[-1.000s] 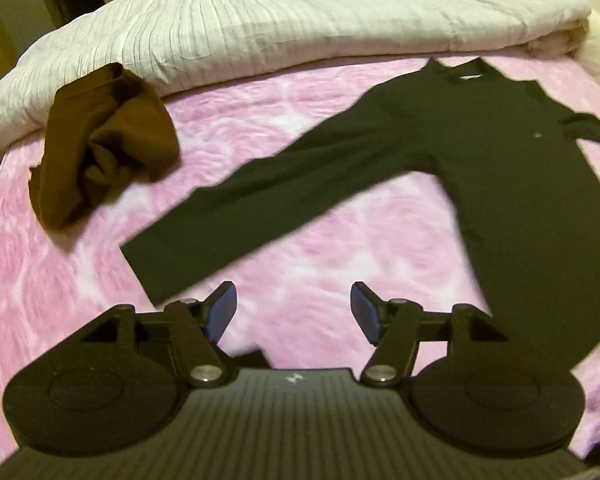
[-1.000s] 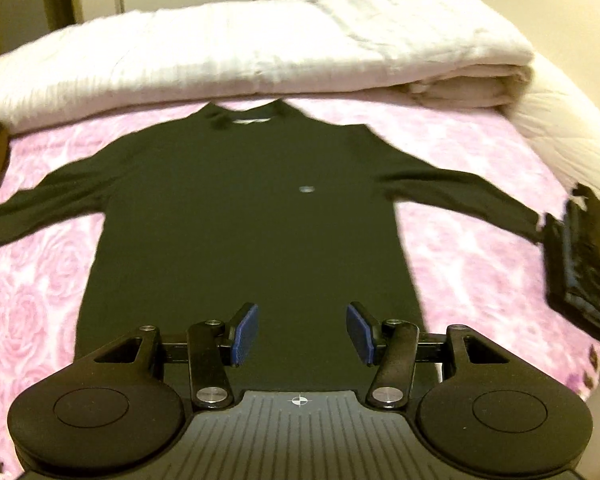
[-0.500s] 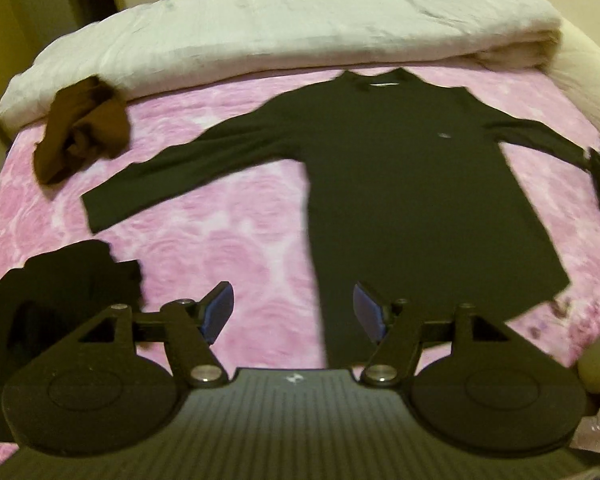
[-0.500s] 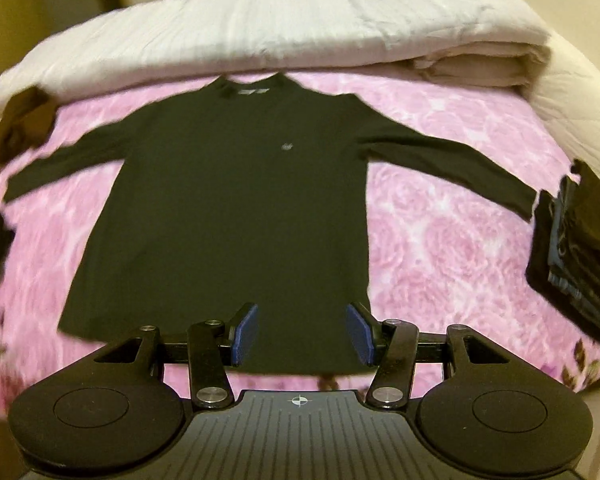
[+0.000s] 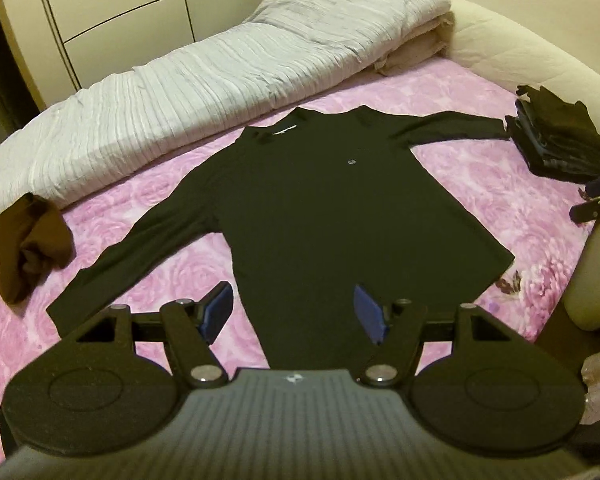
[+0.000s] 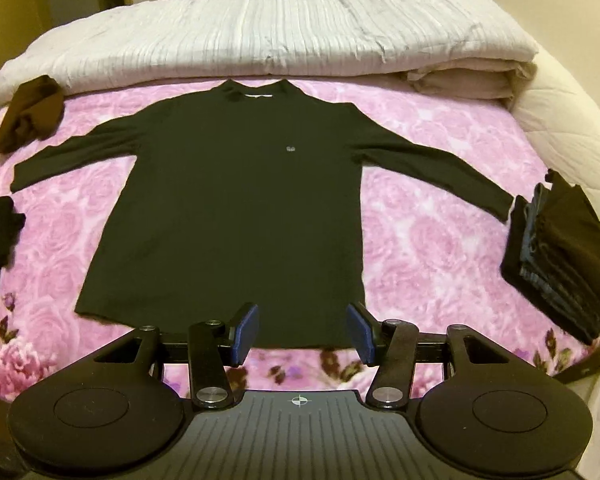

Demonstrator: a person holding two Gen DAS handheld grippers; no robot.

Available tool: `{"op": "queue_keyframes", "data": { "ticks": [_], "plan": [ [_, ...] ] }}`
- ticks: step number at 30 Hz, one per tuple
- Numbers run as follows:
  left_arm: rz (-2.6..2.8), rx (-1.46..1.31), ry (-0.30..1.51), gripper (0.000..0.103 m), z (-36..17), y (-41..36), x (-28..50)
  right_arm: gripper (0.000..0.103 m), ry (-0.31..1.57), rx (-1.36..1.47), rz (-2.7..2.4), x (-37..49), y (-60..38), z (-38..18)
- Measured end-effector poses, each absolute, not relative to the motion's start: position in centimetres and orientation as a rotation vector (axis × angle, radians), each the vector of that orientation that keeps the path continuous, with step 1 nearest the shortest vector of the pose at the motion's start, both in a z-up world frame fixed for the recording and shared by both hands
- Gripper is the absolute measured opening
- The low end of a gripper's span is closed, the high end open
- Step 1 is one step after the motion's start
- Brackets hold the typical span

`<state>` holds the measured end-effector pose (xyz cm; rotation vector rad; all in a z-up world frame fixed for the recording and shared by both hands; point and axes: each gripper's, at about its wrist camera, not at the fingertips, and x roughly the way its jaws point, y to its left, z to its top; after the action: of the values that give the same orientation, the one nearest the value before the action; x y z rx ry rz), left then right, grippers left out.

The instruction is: Fold clothes

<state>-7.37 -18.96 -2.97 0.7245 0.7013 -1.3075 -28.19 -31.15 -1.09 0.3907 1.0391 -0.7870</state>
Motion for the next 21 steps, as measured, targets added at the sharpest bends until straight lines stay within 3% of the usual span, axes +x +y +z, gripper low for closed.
{"op": "queue_keyframes", "data": {
  "ticks": [21],
  "plan": [
    [-1.248, 0.673, 0.770, 0.064, -4.4, -12.3, -0.5, 0.053, 1.046, 0.390, -0.772, -21.2, -25.0, -1.7]
  ]
}}
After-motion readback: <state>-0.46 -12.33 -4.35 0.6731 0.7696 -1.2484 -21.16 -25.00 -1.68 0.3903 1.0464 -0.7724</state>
